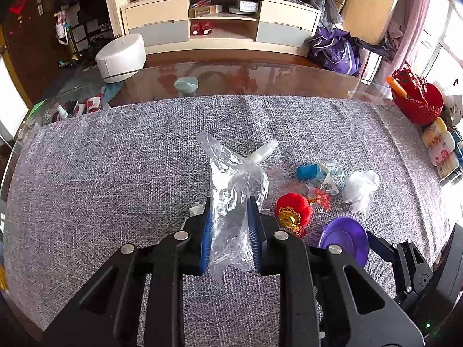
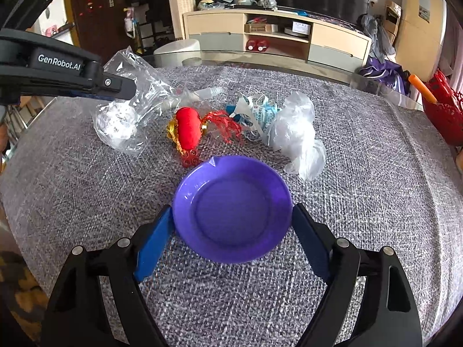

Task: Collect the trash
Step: 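Grasp the purple dish with the right tool while the left tool grasps the clear plastic bag, then lower both tools over the bin and open them to drop dish and bag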

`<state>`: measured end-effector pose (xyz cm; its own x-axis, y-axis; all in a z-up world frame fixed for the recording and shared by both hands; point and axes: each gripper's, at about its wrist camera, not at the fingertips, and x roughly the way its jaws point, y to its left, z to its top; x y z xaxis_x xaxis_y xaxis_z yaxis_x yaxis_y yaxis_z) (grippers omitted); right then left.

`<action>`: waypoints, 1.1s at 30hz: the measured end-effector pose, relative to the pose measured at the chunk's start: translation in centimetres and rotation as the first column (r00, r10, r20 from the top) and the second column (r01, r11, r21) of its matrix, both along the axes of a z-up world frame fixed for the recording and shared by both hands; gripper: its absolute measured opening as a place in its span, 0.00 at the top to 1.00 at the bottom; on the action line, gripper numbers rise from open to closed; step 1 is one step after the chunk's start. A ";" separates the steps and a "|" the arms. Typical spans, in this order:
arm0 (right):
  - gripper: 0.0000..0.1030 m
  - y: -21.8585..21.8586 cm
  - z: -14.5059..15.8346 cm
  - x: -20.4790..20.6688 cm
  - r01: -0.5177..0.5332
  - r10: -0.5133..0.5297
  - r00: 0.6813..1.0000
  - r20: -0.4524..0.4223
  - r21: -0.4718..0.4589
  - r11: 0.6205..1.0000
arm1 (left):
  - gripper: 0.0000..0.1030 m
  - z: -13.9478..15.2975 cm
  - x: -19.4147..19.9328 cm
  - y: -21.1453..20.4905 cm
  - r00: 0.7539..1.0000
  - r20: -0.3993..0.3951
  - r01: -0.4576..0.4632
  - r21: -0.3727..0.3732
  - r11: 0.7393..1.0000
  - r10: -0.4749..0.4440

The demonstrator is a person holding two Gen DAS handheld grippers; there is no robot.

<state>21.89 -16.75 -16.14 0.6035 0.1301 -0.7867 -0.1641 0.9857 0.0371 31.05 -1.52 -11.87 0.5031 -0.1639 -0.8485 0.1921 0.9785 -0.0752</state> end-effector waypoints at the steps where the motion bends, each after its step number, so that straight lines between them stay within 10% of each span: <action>1: 0.19 0.0 0.1 0.2 0.000 0.000 1.000 -0.006 0.004 1.000 | 0.82 0.0 0.0 0.1 1.000 -0.001 -0.001 -0.004 1.000 0.001; 7: 0.23 0.0 0.3 1.1 0.000 0.000 1.000 -0.009 0.011 1.000 | 0.96 0.4 -0.2 0.4 1.000 0.009 -0.002 -0.010 1.000 0.002; 33: 0.24 -2.7 7.5 -8.3 0.027 -0.037 0.995 0.087 0.113 0.993 | 0.96 8.1 -13.3 1.7 0.990 0.137 -0.012 -0.051 0.999 0.018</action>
<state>13.62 -19.50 -8.61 0.6759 0.1932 -0.7112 -0.1400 0.9811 0.1335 17.80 0.19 -3.80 0.6169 -0.1958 -0.7623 0.1893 0.9770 -0.0978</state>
